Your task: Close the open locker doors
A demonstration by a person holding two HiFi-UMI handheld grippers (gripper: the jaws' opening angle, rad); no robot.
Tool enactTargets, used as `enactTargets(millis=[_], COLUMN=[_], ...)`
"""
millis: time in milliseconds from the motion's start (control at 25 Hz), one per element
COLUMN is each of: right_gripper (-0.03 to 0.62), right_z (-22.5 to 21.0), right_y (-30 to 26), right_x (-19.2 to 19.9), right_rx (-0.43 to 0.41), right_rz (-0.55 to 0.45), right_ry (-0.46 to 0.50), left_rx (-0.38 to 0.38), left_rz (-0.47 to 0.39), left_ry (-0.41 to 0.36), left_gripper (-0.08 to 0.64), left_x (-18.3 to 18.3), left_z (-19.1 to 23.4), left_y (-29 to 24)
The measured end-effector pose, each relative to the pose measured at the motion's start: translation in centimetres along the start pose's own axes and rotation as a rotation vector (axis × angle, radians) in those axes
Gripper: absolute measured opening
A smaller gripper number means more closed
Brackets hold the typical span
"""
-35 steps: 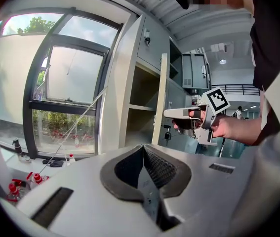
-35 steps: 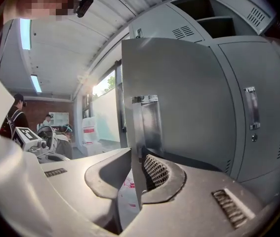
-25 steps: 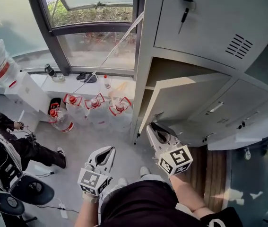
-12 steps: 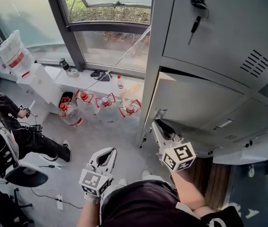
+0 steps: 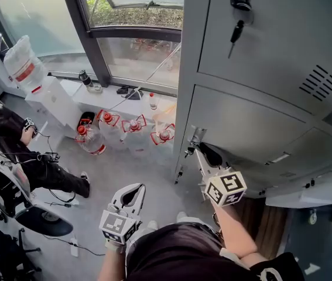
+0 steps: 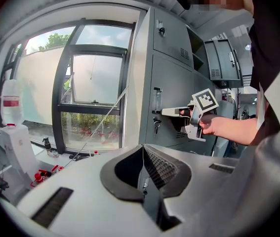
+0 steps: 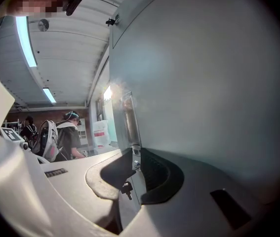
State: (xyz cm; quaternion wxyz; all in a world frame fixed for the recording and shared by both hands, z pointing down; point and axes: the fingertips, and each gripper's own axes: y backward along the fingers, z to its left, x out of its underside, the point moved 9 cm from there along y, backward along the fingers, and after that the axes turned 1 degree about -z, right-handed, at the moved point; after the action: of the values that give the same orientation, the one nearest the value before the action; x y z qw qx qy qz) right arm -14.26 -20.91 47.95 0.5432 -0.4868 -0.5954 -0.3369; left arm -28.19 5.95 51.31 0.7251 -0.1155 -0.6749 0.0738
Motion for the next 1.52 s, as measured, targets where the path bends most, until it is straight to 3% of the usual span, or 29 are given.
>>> enactTargets(millis=[480, 680, 880, 1000, 1240, 1520], right_gripper=[0.072, 0.072, 0.072, 0.072, 0.072, 0.072], right_z=[-0.5, 0.3, 1.7, 2.7, 5.0, 7.9], right_y=[2.1, 4.4, 7.8, 10.1, 16.1, 24.3], right_x=[0.4, 0.7, 1.4, 1.8, 2.7, 3.3], right_rx=[0.074, 0.143, 0.248, 0.320, 0.505, 0.736], right_rz=[0.006, 0.001, 0.005, 0.003, -0.007, -0.045], right_ry=[-0.033, -0.032, -0.029, -0.031, -0.038, -0.031], left_rx=[0.054, 0.147, 0.225, 0.300, 0.519, 0.710], left_rz=[-0.001, -0.004, -0.004, -0.007, -0.024, -0.030], left_ry=[0.003, -0.033, -0.015, -0.017, -0.078, -0.076], left_gripper=[0.023, 0.023, 0.023, 0.023, 0.023, 0.023], left_x=[-0.2, -0.2, -0.8, -0.7, -0.1, -0.6], left_z=[0.0, 0.0, 0.2, -0.2, -2.3, -5.9], left_y=[-0.6, -1.0, -1.7, -2.3, -3.6, -5.2])
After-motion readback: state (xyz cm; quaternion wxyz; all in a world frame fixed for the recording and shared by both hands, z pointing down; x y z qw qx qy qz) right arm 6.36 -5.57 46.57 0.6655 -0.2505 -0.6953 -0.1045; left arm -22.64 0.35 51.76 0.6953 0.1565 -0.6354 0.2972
